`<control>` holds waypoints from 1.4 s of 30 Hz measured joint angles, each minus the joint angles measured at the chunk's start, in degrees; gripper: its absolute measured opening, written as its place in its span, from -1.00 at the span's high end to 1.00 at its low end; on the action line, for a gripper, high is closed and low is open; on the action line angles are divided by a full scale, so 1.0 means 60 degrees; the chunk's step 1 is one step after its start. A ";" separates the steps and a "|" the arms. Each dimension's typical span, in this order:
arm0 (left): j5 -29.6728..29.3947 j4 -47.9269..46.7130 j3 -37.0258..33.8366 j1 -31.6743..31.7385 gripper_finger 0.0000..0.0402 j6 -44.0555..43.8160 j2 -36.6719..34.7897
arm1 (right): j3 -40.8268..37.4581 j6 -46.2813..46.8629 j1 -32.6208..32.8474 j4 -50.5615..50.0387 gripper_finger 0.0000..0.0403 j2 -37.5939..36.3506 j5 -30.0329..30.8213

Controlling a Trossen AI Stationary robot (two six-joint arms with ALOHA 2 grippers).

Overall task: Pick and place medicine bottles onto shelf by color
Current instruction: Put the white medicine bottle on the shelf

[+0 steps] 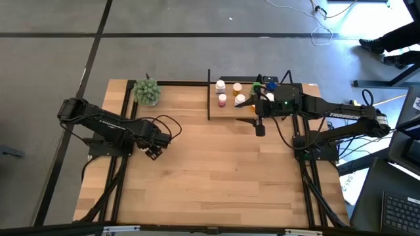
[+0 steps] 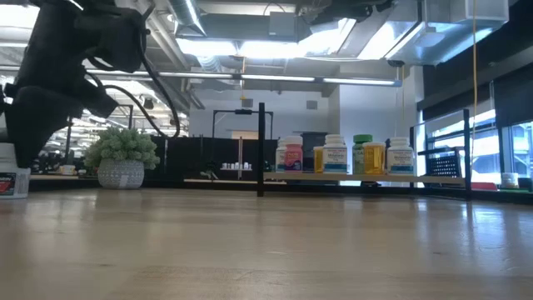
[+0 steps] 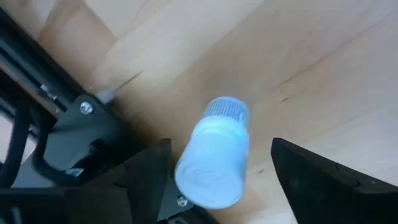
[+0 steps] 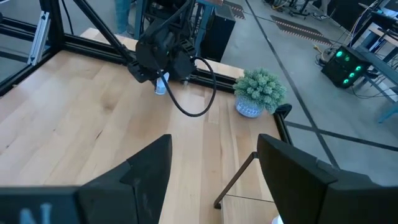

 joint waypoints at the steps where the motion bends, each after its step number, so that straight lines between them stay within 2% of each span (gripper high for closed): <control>1: -0.0003 0.0004 0.0000 0.0005 -0.32 0.0001 0.0000 | 0.0000 0.0000 0.0000 0.0000 -0.18 0.0000 0.0000; 11: 0.0287 0.0324 -0.0004 0.0003 0.00 0.0238 0.0000 | 0.0000 0.0000 0.0000 0.0000 -0.18 0.0000 0.0004; 19: 0.0657 0.0524 0.0022 0.0006 0.20 0.0227 0.0000 | -0.0004 -0.0004 0.0000 -0.0025 -0.18 -0.0046 0.0004; 23: 0.0664 0.0543 0.0445 0.0004 0.24 0.0223 0.0000 | -0.0007 -0.0002 0.0004 -0.0093 -0.18 -0.0261 0.0004; 32: 0.0464 0.0546 0.2614 0.0265 0.25 0.0306 0.0000 | -0.0007 0.0472 0.0004 -0.0877 -0.18 -0.0804 -0.0004; 37: -0.0027 0.0563 0.4299 0.0648 0.25 0.0894 0.0091 | -0.0007 0.0499 0.0122 -0.1397 -0.18 -0.0825 -0.0003; 42: -0.0106 0.0552 0.6059 0.1167 0.25 0.2048 0.0813 | -0.0007 0.0713 0.0282 -0.1717 -0.18 -0.0872 -0.0005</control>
